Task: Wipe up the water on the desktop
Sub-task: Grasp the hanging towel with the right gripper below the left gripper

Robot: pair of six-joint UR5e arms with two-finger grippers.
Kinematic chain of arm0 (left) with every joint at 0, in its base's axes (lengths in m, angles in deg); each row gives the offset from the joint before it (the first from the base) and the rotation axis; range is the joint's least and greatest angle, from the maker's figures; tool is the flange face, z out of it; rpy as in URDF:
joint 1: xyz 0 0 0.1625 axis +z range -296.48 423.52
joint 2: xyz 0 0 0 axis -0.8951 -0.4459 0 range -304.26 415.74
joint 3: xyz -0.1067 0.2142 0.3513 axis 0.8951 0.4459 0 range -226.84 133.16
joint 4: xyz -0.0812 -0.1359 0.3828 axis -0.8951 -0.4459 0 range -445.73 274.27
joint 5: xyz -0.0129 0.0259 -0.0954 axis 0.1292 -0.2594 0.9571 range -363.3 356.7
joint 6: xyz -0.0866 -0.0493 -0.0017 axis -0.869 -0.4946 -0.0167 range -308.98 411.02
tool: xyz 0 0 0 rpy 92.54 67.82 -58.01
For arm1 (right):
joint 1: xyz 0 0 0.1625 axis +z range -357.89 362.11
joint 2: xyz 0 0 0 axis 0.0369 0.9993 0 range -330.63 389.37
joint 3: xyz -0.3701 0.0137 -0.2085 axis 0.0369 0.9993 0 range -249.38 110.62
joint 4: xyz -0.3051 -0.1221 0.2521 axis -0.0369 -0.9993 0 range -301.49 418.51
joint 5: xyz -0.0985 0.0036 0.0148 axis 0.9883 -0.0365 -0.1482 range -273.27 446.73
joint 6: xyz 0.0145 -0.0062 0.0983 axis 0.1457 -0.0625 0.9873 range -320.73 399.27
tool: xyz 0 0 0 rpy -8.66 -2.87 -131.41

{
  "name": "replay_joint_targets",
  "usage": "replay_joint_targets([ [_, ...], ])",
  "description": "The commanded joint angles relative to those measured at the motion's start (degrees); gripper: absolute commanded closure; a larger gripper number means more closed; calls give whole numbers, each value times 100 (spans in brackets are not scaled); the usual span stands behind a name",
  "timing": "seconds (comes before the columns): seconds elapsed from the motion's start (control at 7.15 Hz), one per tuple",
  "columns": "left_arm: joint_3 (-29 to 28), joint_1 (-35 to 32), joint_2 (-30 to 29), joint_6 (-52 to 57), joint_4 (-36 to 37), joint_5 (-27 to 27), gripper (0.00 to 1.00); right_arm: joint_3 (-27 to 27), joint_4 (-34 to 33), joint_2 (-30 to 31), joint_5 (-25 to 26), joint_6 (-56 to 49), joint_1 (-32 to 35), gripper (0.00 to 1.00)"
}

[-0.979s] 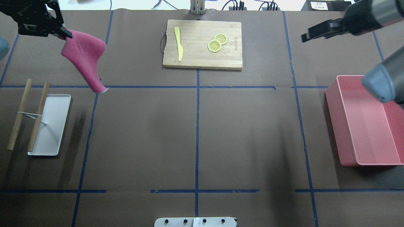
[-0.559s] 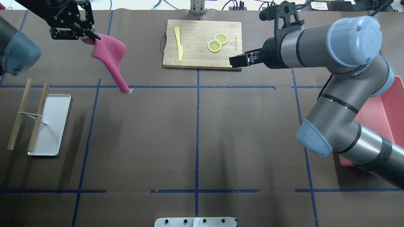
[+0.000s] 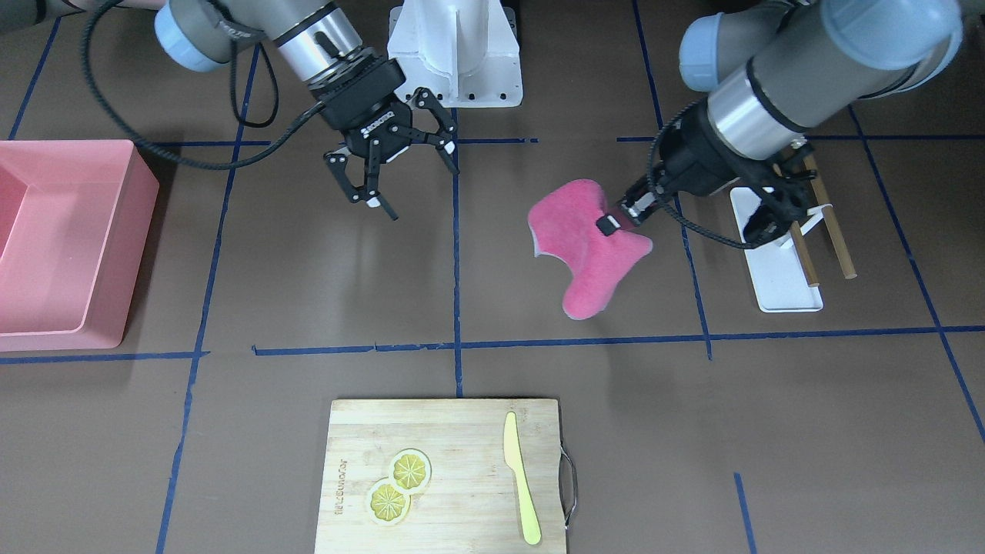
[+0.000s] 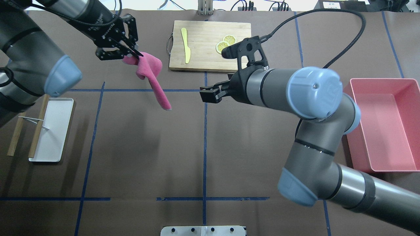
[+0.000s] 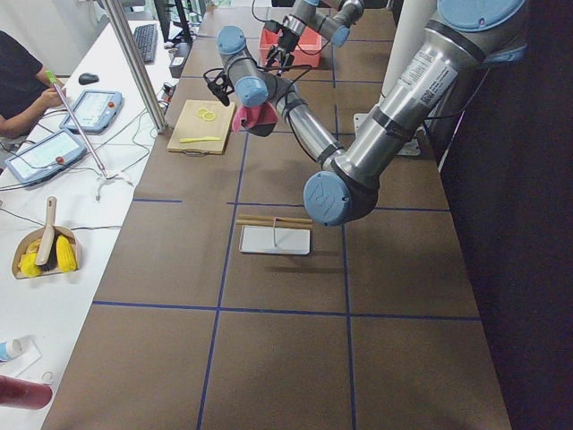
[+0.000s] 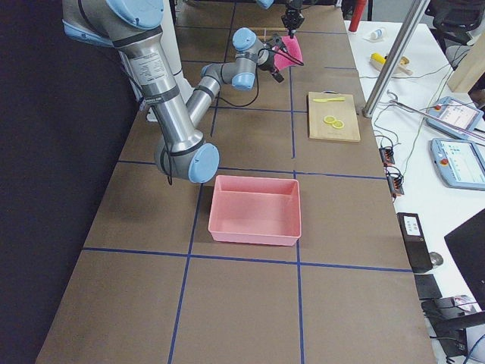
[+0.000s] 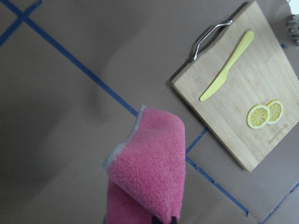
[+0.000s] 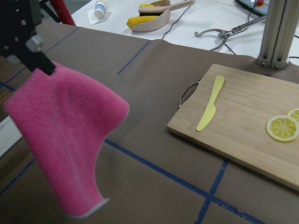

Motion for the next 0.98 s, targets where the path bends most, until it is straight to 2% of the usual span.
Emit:
replay_joint_targets([
  [0.0,-344,432,-500,-816,-199,-149,98,-1,-12,-83,473,-182,-442,0],
  [0.28,-417,549,-661,-1161,-207,-335,98,8,-12,-91,851,-376,-846,0],
  [0.84,-346,794,-740,-1540,-190,-335,97,34,-12,-83,923,-376,-909,1],
])
